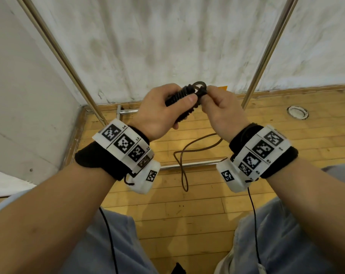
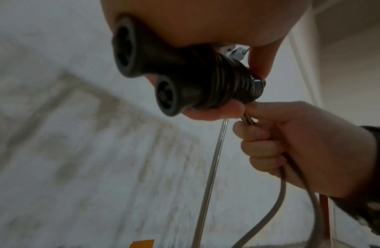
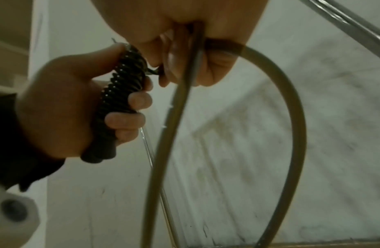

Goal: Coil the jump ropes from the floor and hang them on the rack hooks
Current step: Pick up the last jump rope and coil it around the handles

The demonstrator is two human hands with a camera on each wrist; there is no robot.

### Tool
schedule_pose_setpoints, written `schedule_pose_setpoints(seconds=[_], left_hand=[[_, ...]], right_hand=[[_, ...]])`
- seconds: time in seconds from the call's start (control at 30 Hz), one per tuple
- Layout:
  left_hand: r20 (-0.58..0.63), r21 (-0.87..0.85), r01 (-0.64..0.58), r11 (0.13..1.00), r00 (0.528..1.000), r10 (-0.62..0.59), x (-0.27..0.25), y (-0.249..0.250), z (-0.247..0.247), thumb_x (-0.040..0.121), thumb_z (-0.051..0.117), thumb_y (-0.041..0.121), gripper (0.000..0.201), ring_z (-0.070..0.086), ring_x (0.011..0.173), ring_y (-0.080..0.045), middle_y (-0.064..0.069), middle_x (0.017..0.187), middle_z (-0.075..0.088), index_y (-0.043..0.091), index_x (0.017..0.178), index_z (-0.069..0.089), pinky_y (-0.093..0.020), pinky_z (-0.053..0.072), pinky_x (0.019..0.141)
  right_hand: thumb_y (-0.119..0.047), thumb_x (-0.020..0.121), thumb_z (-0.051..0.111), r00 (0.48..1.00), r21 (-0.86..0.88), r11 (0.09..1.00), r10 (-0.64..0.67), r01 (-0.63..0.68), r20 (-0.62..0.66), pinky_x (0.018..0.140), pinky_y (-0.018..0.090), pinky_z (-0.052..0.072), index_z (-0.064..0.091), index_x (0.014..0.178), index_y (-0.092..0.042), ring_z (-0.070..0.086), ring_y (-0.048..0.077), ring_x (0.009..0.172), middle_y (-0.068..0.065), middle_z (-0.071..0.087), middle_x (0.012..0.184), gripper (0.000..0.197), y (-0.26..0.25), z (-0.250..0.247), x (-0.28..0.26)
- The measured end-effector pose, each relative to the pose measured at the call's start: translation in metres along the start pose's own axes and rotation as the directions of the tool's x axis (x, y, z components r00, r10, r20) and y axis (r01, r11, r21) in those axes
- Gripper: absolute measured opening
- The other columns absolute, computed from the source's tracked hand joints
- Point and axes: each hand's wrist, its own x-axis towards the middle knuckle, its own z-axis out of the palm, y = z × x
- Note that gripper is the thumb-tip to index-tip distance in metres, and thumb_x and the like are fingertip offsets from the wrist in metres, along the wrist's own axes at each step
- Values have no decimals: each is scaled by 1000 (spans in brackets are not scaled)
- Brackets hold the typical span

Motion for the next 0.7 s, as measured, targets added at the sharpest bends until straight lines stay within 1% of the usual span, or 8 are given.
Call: schedule_pose_setpoints(seconds=[0.07,0.13,0.2,0.33,0.47,0.57,0.63,0.7], left_hand=[[9,17,-21,1000,1000,21,0,1,-4,90,60,29,15,59,48,-9,-3,65,62,17,81,61,-21,45,44],[34,151,-56,987,998,51,-1,0,-8,87,61,33,18,60,54,-16,-8,70,64,16,86,64,-30,49,48],[97,332,-116,936,991,88,-2,-3,-10,86,63,38,22,60,60,-12,-2,72,65,18,94,67,-35,50,57],[212,491,-282,824,956,201,-9,0,-2,83,57,49,25,57,60,-5,12,67,62,29,95,66,-23,43,54],[54,378,-142,915,990,132,-9,-1,4,80,62,48,11,57,64,2,18,66,58,39,83,57,-13,42,55],[-79,258,-19,966,996,41,-5,-6,10,84,66,41,17,57,57,-1,12,65,59,36,77,52,-18,45,54],[-162,159,45,986,987,-19,0,-5,9,87,64,40,15,61,56,-10,5,71,64,33,82,51,-26,49,52],[-257,45,91,995,963,-77,8,-4,2,91,59,39,15,61,50,-12,1,73,66,27,85,51,-26,49,48]], right_hand=[[-26,91,49,999,-42,999,-31,31,17,47,11,29,54,66,-37,41,0,47,-18,46,48,29,-2,-4,0],[-25,96,49,988,60,994,78,-87,135,45,13,26,60,65,-23,33,3,42,-16,41,45,33,-1,-15,5],[-29,98,45,939,192,947,199,-258,279,43,19,29,57,70,-8,32,8,42,-13,39,48,38,-1,-26,10],[-30,96,47,884,355,819,353,-450,306,44,23,33,50,63,-12,36,16,47,1,42,56,38,1,-21,9],[-18,91,41,859,512,692,367,-509,358,40,22,29,49,73,-10,31,13,42,1,37,54,21,4,-4,2],[-19,92,34,823,511,646,432,-567,368,37,20,26,43,55,-20,27,10,38,-9,33,44,38,2,9,2],[-31,96,35,833,428,715,458,-553,311,36,20,23,42,48,-26,26,9,37,-10,33,43,49,1,17,0],[-37,99,34,931,215,909,329,-358,159,43,24,28,47,66,-26,32,9,43,-11,38,51,37,3,25,-6]])
